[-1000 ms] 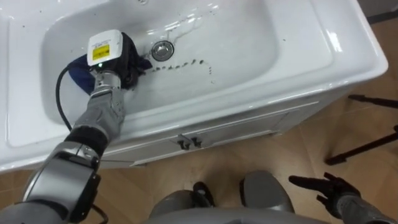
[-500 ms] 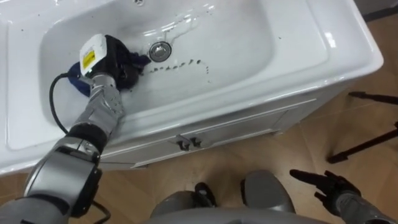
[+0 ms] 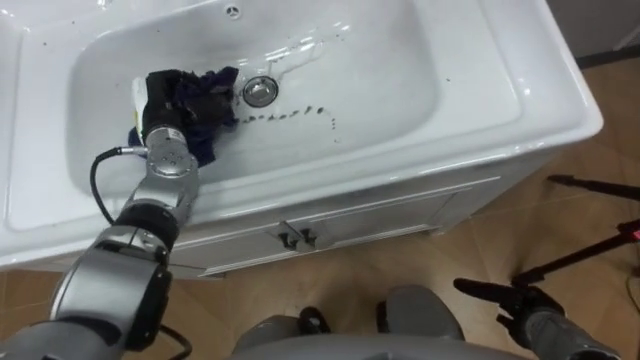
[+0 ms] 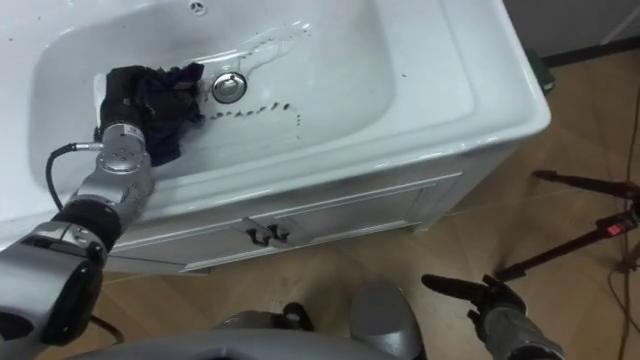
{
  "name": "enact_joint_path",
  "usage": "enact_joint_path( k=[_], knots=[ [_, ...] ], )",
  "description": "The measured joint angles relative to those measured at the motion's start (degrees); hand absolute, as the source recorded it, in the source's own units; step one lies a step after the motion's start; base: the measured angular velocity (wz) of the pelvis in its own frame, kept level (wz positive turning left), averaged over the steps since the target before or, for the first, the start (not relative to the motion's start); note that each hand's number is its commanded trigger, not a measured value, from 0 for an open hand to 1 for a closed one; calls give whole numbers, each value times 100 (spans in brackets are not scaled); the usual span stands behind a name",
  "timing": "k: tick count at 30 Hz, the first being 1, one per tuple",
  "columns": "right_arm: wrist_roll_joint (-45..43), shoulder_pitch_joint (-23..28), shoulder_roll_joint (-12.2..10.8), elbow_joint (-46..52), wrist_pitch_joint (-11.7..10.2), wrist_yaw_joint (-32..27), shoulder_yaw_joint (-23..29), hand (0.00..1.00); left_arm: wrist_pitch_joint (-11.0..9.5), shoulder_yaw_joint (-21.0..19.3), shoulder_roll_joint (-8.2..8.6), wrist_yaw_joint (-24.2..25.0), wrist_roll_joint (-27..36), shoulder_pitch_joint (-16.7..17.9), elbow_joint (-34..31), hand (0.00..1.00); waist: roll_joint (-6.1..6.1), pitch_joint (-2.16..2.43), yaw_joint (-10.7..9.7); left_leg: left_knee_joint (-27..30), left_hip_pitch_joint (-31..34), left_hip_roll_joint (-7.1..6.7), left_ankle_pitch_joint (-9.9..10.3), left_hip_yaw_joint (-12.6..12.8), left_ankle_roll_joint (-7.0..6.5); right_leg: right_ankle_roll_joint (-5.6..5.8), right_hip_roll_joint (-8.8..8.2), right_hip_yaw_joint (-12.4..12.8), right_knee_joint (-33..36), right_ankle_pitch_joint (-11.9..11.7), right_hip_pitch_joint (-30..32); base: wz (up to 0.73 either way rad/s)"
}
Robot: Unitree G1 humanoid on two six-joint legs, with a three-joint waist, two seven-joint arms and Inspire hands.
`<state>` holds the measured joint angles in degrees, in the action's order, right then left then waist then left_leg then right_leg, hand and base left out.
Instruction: Wipe basin
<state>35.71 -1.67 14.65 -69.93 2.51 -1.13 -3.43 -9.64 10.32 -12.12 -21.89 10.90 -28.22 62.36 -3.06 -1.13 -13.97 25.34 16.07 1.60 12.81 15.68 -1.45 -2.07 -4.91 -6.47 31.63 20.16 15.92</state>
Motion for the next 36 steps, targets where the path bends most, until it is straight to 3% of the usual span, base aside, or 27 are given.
enact_joint_path(
  k=[6,10,18,27,28,29,36],
  knots=[
    [-32,-53,-66,-109,-4,105,-208,0,-86,34,104,94,112,-72,29,100,34,-22,-26,34,17,11,0,-1,0,-1,3,-10,4,0,-2,2],
    [-11,-65,-81,-139,-14,160,-206,0,-121,117,171,181,171,-130,7,100,37,-32,-165,31,78,11,-8,-10,-13,-1,-8,-119,-12,0,8,11],
    [291,-41,-81,-130,-13,229,-227,0,-122,413,164,225,179,-335,87,100,12,-93,-303,47,152,86,-20,230,-33,-9,-18,-107,27,4,122,-1],
    [242,-51,-69,-131,-12,522,-226,0,-121,481,108,226,-500,-399,74,100,-27,-122,-321,84,276,108,-20,420,-33,-21,-16,94,217,26,411,-9],
    [228,-59,-69,-133,-15,552,-226,0,-98,500,115,227,-599,-461,77,100,-57,-145,-348,157,339,132,-19,420,-34,-22,-7,99,225,24,432,8],
    [227,-82,-69,-132,-15,556,-228,0,-63,584,116,230,-672,-525,86,100,-80,-169,-363,201,377,162,-18,430,-35,-19,2,92,228,21,446,8],
    [208,-204,-67,-136,-16,484,-232,0,67,992,148,232,-870,-830,174,100,-134,-181,-542,208,535,158,-40,473,-68,-26,-4,95,340,21,652,2]
  ],
)
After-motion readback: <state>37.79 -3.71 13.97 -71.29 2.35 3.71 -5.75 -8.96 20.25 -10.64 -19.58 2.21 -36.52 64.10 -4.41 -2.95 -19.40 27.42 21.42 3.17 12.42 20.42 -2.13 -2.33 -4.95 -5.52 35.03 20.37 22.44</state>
